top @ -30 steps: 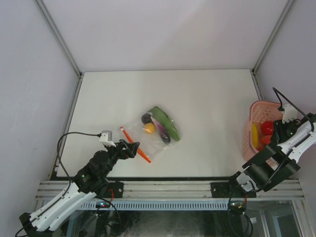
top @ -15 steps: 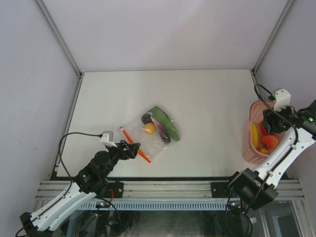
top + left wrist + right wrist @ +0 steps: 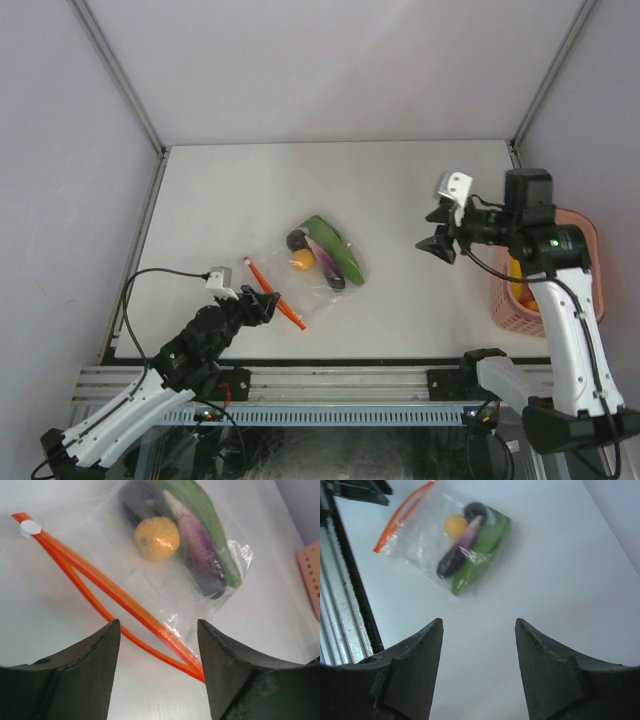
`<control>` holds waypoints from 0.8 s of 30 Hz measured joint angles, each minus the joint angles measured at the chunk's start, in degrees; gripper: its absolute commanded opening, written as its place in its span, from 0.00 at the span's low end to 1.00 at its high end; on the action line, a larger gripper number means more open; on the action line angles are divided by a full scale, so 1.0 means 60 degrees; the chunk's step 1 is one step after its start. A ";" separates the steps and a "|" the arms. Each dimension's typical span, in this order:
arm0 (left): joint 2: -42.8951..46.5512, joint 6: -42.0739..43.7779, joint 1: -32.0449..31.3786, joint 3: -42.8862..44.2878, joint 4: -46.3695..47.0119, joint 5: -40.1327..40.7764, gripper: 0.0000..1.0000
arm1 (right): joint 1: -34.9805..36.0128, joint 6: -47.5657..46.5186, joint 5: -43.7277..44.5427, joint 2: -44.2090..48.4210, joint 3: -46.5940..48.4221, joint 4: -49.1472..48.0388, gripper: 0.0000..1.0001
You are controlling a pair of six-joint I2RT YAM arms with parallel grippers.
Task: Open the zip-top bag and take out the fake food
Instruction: Place the fake fruit in the bin, then pick up the fake fruit from the zipper food storage bag.
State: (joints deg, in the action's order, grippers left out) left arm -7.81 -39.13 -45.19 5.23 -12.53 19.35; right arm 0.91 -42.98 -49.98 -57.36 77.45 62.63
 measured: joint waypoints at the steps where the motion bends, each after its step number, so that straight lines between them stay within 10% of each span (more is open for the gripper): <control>1: -0.0029 -0.0025 0.0000 0.0000 -0.0095 0.0015 0.47 | 0.0616 0.0098 0.0062 -0.0215 -0.0047 -0.0335 0.59; 7: -0.0259 -0.0164 0.0000 0.0000 -0.0648 0.0248 0.22 | 0.2681 -0.0732 0.0135 -0.2120 -0.0178 -0.1537 0.59; 24: -0.2812 -0.0291 0.0157 -0.0375 0.1475 0.0313 0.28 | 0.5996 -0.5992 0.1592 -0.7155 0.1759 -0.1825 0.51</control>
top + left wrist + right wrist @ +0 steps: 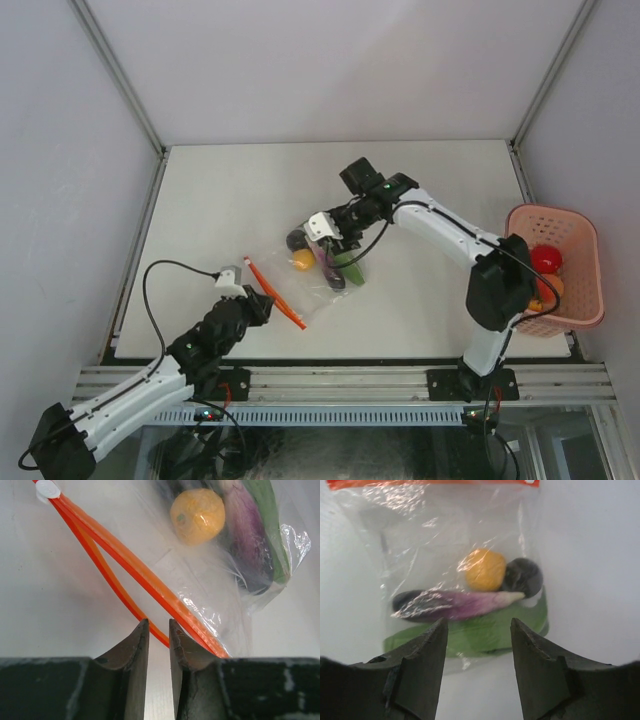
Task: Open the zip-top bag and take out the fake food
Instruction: Pick up the fake fruit from the zipper food storage bag.
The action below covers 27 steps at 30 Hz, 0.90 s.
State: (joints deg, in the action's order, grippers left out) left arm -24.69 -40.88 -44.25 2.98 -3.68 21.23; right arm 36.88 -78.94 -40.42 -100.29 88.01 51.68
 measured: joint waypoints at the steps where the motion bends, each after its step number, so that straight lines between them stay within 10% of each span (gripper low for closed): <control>1: -0.0102 0.0018 0.0044 -0.0113 0.0317 -0.0007 0.29 | 0.0124 -0.0087 0.0036 -0.0310 0.0346 0.0007 0.50; 27: -0.2929 0.1803 0.0696 -0.0390 0.4656 -0.1406 0.41 | 0.0958 -0.1016 0.1439 -0.4972 0.4470 0.1402 0.46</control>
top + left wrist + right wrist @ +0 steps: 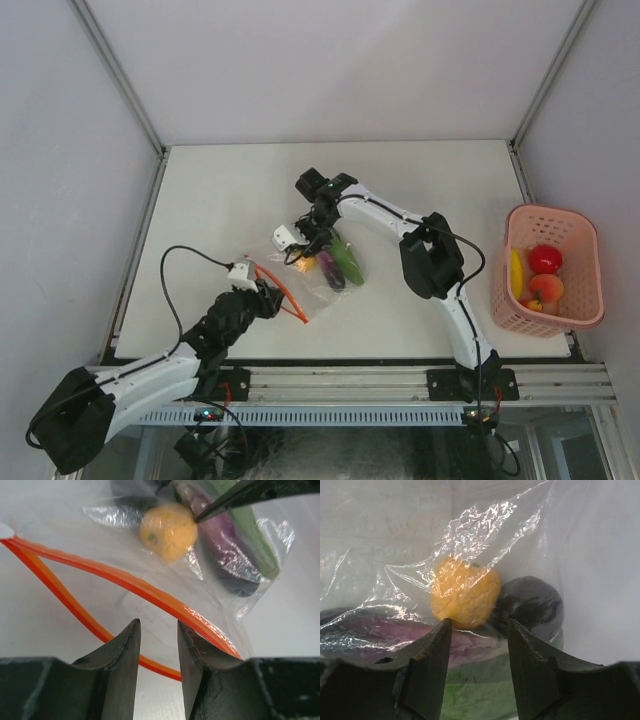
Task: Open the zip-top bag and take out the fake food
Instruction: Pick up the fake fruit from the zipper food storage bag.
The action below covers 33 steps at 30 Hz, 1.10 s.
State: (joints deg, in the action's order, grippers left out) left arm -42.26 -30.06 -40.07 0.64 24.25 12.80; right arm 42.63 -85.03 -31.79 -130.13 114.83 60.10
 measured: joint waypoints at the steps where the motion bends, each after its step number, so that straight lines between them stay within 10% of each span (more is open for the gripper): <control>1: -0.0226 0.0047 0.0007 0.0000 0.0135 -0.0069 0.42 | 0.0000 -0.0033 0.0040 -0.0015 0.0000 0.0026 0.44; 19: -0.3038 0.1049 0.0095 0.0182 0.1767 -0.1166 0.63 | 0.0244 -0.0958 0.0073 -0.0229 -0.0634 0.0492 0.30; 33: -0.3719 0.0761 0.1126 0.0182 0.3045 -0.2226 0.52 | -0.0004 -0.1424 -0.1027 -0.0226 -0.0226 0.1260 0.42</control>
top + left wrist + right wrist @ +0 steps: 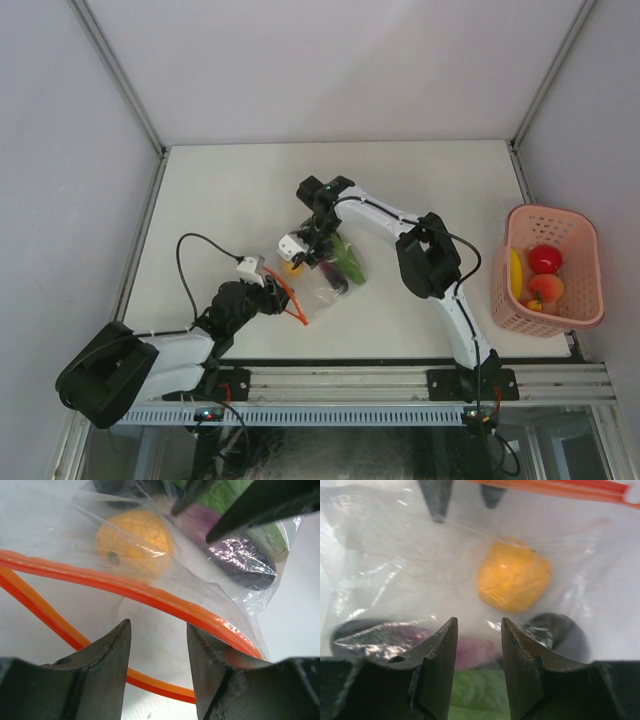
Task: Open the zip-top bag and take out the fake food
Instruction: Pick up the fake fruit from the zipper food storage bag.
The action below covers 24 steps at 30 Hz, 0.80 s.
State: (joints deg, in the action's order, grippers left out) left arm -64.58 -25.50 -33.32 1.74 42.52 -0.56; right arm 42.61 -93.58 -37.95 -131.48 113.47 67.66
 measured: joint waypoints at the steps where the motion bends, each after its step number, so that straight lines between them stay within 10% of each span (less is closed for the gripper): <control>1: -0.0066 -0.0007 0.0058 0.0000 0.0051 -0.0087 0.52 | -0.0047 -0.0044 -0.0022 0.0000 0.0182 -0.0004 0.44; 24: -0.0696 -0.0590 0.1126 0.0000 0.0474 -0.0984 0.69 | 0.0481 -0.1049 0.0193 -0.1526 0.2295 0.0273 0.49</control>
State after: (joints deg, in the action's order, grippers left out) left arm -68.75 -29.04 -26.57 1.74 45.36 -6.46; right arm 45.50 -99.88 -36.80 -140.64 127.24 69.30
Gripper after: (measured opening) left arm 0.651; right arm 0.508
